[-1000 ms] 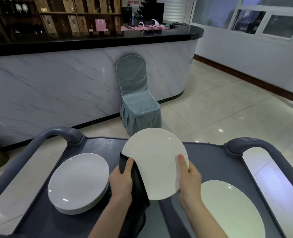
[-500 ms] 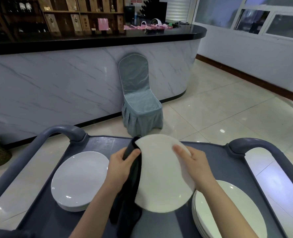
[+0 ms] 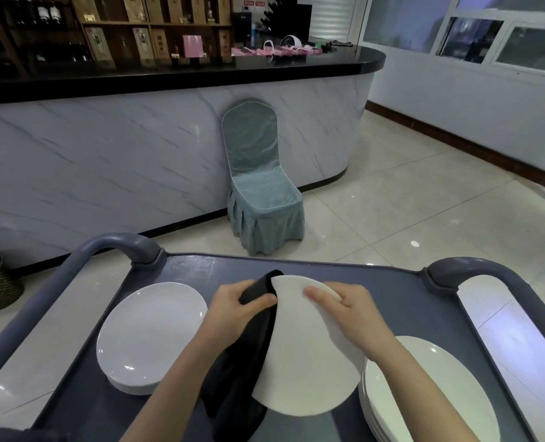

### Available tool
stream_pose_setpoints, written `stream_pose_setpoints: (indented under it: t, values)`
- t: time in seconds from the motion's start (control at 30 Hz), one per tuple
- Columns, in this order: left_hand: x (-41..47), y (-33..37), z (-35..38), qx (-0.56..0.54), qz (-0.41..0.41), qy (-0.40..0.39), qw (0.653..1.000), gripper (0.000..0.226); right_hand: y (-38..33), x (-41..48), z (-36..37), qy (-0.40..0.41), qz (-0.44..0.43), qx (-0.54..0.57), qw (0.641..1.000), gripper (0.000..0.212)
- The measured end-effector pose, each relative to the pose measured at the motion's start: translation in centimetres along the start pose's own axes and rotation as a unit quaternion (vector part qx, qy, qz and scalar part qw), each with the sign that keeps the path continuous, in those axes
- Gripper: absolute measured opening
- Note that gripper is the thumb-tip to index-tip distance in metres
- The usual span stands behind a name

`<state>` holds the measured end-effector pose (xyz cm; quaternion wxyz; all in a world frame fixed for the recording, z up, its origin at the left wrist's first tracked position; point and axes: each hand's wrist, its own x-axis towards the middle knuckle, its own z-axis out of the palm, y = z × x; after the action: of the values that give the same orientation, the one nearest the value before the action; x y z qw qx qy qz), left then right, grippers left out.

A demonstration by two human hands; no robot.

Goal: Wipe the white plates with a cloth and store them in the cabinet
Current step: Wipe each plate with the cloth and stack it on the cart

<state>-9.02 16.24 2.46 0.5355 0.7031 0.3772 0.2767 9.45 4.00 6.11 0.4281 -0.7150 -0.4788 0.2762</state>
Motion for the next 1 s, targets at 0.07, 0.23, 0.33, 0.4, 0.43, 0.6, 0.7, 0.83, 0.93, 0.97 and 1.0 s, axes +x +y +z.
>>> stream_pose_setpoints:
  t: [0.07, 0.23, 0.33, 0.4, 0.43, 0.6, 0.7, 0.83, 0.93, 0.97, 1.0]
  values:
    - [-0.4, -0.6, 0.5, -0.070, -0.040, 0.103, 0.991, 0.011, 0.1, -0.3, 0.2, 0.087, 0.047, 0.082, 0.992, 0.039]
    - [-1.3, -0.9, 4.1, -0.296, -0.198, 0.262, 0.897, 0.021, 0.1, -1.2, 4.7, 0.301, 0.189, 0.358, 0.863, 0.032]
    - [-1.0, -0.9, 3.4, -0.296, -0.193, 0.256, 0.900, 0.021, 0.4, -1.2, 4.5, 0.246, 0.170, 0.328, 0.896, 0.023]
    - [-0.8, -0.6, 2.0, -0.257, -0.160, 0.239, 0.923, 0.022, 0.8, -0.5, 2.2, 0.197, 0.114, 0.274, 0.934, 0.020]
    - [-0.6, -0.4, 1.4, -0.218, -0.134, 0.225, 0.940, 0.022, 0.7, 0.0, 0.8, 0.169, 0.082, 0.229, 0.955, 0.018]
    - [0.4, 1.5, 0.4, -0.022, 0.018, 0.031, 0.999, 0.027, -0.9, 2.0, -1.5, -0.067, -0.011, -0.082, 0.994, 0.043]
    - [0.7, 1.9, 0.8, 0.014, 0.030, -0.056, 0.998, 0.019, -1.0, 1.6, -0.5, -0.076, -0.056, -0.115, 0.989, 0.049]
    - [0.4, 1.1, 0.1, -0.039, -0.016, 0.042, 0.998, 0.017, -0.5, 0.3, -0.4, 0.047, 0.007, 0.033, 0.998, 0.045]
    - [-0.3, 0.2, 1.0, -0.176, -0.123, 0.155, 0.964, 0.018, 0.2, -0.6, 1.6, 0.186, 0.125, 0.248, 0.942, 0.040]
    - [-0.5, 0.0, 1.8, -0.210, -0.159, 0.181, 0.948, 0.019, 0.5, -0.7, 2.3, 0.218, 0.167, 0.308, 0.911, 0.040]
    - [-0.7, -0.2, 2.5, -0.235, -0.185, 0.198, 0.933, 0.020, 0.8, -0.9, 2.8, 0.237, 0.199, 0.344, 0.887, 0.037]
